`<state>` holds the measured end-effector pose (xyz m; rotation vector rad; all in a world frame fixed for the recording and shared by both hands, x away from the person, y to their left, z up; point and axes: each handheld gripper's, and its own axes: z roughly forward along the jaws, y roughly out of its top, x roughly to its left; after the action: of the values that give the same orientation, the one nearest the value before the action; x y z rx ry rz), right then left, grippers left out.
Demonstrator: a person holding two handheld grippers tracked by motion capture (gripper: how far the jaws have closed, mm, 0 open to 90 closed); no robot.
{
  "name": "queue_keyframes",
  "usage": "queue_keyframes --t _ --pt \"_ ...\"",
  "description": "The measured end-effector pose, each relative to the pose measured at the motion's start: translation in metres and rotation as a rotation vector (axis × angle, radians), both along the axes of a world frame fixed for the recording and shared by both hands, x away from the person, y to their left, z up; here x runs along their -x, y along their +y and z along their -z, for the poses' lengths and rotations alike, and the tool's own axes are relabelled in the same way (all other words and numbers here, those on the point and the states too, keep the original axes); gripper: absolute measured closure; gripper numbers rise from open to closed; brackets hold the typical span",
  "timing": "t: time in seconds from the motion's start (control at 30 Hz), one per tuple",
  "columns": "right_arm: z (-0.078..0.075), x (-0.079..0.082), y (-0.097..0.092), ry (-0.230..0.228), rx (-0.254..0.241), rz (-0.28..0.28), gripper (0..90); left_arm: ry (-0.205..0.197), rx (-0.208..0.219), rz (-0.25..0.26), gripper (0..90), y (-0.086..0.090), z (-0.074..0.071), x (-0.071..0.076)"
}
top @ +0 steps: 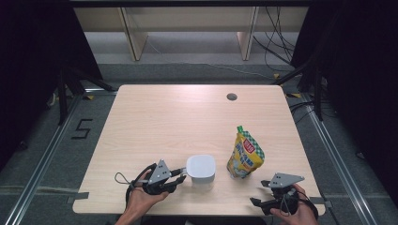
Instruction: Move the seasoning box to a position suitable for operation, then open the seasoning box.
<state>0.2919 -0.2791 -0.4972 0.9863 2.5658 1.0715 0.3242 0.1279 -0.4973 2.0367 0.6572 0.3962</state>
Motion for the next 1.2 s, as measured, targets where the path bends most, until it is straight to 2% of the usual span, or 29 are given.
queue_keyframes --t 0.03,0.07,0.1,0.13,0.17,0.2,0.23,0.3,0.33,0.37,0.4,0.47,0.5,0.53,0.67,0.7,0.8,0.83,0.93,0.97,1.0,1.07,1.1,1.13,1.17,1.2 --pt "0.000 0.000 0.000 0.010 -0.003 -0.002 23.0 0.027 0.022 -0.006 69.2 0.000 0.001 0.000" --pt "0.000 0.000 0.000 0.010 -0.003 -0.002 23.0 0.027 0.022 -0.006 68.0 0.000 0.001 0.000" --pt "0.000 0.000 0.000 0.007 -0.004 0.003 23.0 0.037 0.043 -0.019 68.0 0.001 0.001 0.000" --pt "0.000 0.000 0.000 -0.001 0.001 0.000 23.0 0.043 0.035 -0.025 59.9 0.002 0.000 -0.001" --pt "0.000 0.000 0.000 0.008 0.002 0.002 23.0 0.040 0.045 -0.033 55.4 0.003 0.000 0.000" --pt "0.000 0.000 0.000 0.005 0.003 -0.001 23.0 0.024 0.033 -0.029 53.4 0.005 -0.003 -0.001" --pt "0.000 0.000 0.000 -0.001 0.001 0.002 23.0 0.027 0.052 -0.038 50.3 0.006 -0.007 0.002" --pt "0.000 0.001 -0.001 -0.002 0.002 0.002 23.0 0.022 0.038 -0.022 44.8 0.009 -0.014 0.004" --pt "0.000 0.001 -0.001 0.009 0.000 0.010 23.1 0.030 0.057 -0.039 41.6 0.009 -0.017 0.006" --pt "0.000 0.001 -0.002 0.010 0.006 0.008 23.0 0.021 0.051 -0.024 39.3 0.010 -0.021 0.006" --pt "0.000 0.000 -0.003 -0.008 0.009 -0.004 23.0 0.029 0.060 -0.027 37.1 0.011 -0.024 0.007" --pt "-0.001 0.003 -0.001 0.013 0.004 0.016 23.0 0.037 0.073 -0.041 33.7 0.010 -0.027 0.009" --pt "-0.001 0.001 -0.002 -0.012 0.010 -0.005 23.0 0.049 0.095 -0.034 32.5 0.010 -0.031 0.012" --pt "0.000 0.001 -0.002 -0.011 0.008 -0.007 23.0 0.049 0.094 -0.032 31.8 0.009 -0.034 0.013" --pt "0.000 0.001 -0.001 -0.001 -0.009 -0.018 22.2 0.051 0.105 -0.024 36.6 0.008 -0.042 0.017" --pt "0.000 0.000 0.000 -0.004 -0.008 -0.019 21.8 0.033 0.103 -0.010 37.4 0.008 -0.046 0.019" --pt "0.000 0.001 0.002 0.000 -0.012 -0.020 21.9 0.019 0.121 -0.007 41.3 0.008 -0.049 0.020" --pt "0.000 0.000 0.002 -0.004 -0.011 -0.031 22.6 -0.007 0.124 -0.001 45.1 0.009 -0.052 0.022" --pt "0.000 0.003 0.004 0.006 -0.025 -0.032 22.3 -0.015 0.146 -0.003 54.5 0.011 -0.057 0.021" --pt "0.000 0.002 0.003 -0.019 -0.028 -0.048 21.5 -0.026 0.156 0.002 58.6 0.012 -0.058 0.020" --pt "0.000 0.002 0.004 -0.018 -0.036 -0.048 20.0 -0.030 0.153 -0.016 62.0 0.011 -0.060 0.021" --pt "-0.002 0.003 0.007 -0.024 -0.041 -0.047 19.0 -0.039 0.159 -0.017 68.8 0.011 -0.061 0.021" --pt "-0.002 0.004 0.008 -0.013 -0.050 -0.048 19.1 -0.054 0.166 -0.029 72.0 0.010 -0.064 0.022" --pt "-0.003 0.003 0.009 -0.037 -0.048 -0.066 19.3 -0.054 0.166 -0.029 75.3 0.010 -0.064 0.022" --pt "-0.003 0.003 0.009 -0.037 -0.048 -0.066 19.3 -0.064 0.174 -0.024 75.3 0.009 -0.066 0.021" --pt "-0.005 0.005 0.012 -0.038 -0.054 -0.074 21.4 -0.060 0.179 -0.031 79.9 0.008 -0.066 0.022"
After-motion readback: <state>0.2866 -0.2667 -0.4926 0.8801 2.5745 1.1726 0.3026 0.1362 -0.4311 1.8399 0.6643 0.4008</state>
